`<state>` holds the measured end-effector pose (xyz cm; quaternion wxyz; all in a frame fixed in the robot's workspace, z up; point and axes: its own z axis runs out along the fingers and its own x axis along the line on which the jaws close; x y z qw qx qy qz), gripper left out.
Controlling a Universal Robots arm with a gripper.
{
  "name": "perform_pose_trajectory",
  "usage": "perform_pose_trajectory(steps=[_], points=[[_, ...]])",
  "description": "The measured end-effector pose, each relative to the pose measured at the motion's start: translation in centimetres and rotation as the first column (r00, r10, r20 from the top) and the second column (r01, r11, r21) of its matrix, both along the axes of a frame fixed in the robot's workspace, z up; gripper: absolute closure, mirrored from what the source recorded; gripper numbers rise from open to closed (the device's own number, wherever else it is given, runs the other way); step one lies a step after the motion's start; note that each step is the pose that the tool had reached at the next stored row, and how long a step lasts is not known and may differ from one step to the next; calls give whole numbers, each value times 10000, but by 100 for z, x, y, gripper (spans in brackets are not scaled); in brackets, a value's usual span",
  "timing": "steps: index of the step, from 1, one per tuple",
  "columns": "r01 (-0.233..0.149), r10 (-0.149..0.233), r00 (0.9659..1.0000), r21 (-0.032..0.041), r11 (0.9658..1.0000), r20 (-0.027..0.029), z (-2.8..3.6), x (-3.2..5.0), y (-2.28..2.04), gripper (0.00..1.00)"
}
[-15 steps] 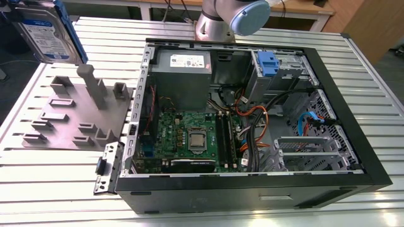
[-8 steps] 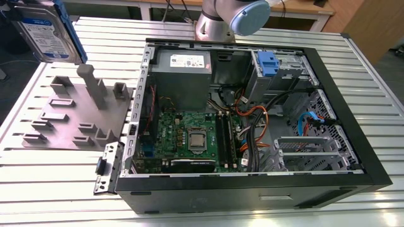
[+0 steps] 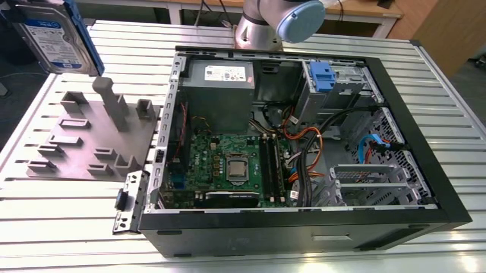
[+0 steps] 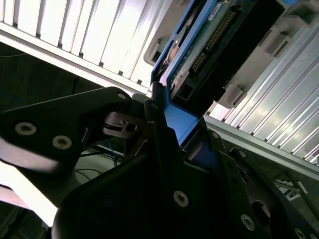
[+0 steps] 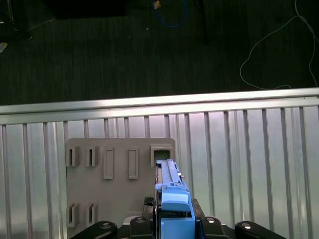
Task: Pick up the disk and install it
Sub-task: 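Pick up the disk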
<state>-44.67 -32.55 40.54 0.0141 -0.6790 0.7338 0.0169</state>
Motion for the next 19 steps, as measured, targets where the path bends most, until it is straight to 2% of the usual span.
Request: perform_pose_trajectory(steps=[9,19], points=[[0,0,10000,0,10000,1,83,0,0,64],[0,0,10000,1,10000,1,212,0,0,64]])
